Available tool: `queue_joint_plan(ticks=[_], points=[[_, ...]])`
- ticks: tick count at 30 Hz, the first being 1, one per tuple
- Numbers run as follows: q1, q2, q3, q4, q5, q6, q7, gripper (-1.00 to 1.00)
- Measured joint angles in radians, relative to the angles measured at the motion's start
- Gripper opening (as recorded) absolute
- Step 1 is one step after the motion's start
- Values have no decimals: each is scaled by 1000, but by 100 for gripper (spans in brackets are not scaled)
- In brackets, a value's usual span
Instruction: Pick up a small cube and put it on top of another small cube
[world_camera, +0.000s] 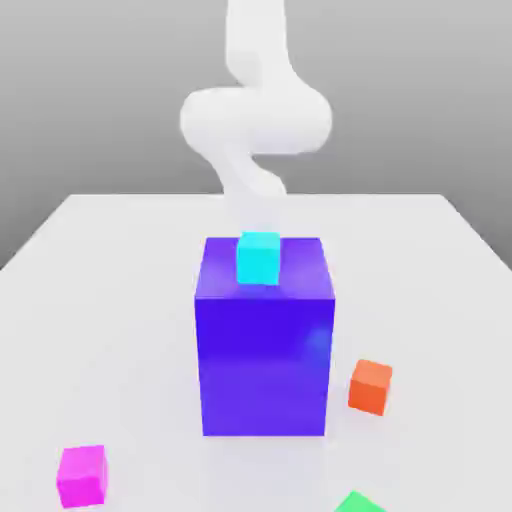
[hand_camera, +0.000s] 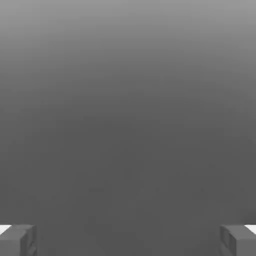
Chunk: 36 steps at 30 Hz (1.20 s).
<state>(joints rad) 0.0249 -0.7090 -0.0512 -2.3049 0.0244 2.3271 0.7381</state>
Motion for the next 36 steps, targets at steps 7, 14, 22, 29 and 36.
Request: queue_joint_plan(ticks=[7, 14, 22, 29, 36], points=[[60, 258, -142, -14, 85, 78, -187, 0], [86, 513, -251, -27, 190, 152, -386, 0], [28, 800, -291, -44, 282, 239, -593, 0], [-31, 1025, -316, -63, 260, 336, -700, 0], [-115, 1199, -224, -27, 349, 458, -782, -100]])
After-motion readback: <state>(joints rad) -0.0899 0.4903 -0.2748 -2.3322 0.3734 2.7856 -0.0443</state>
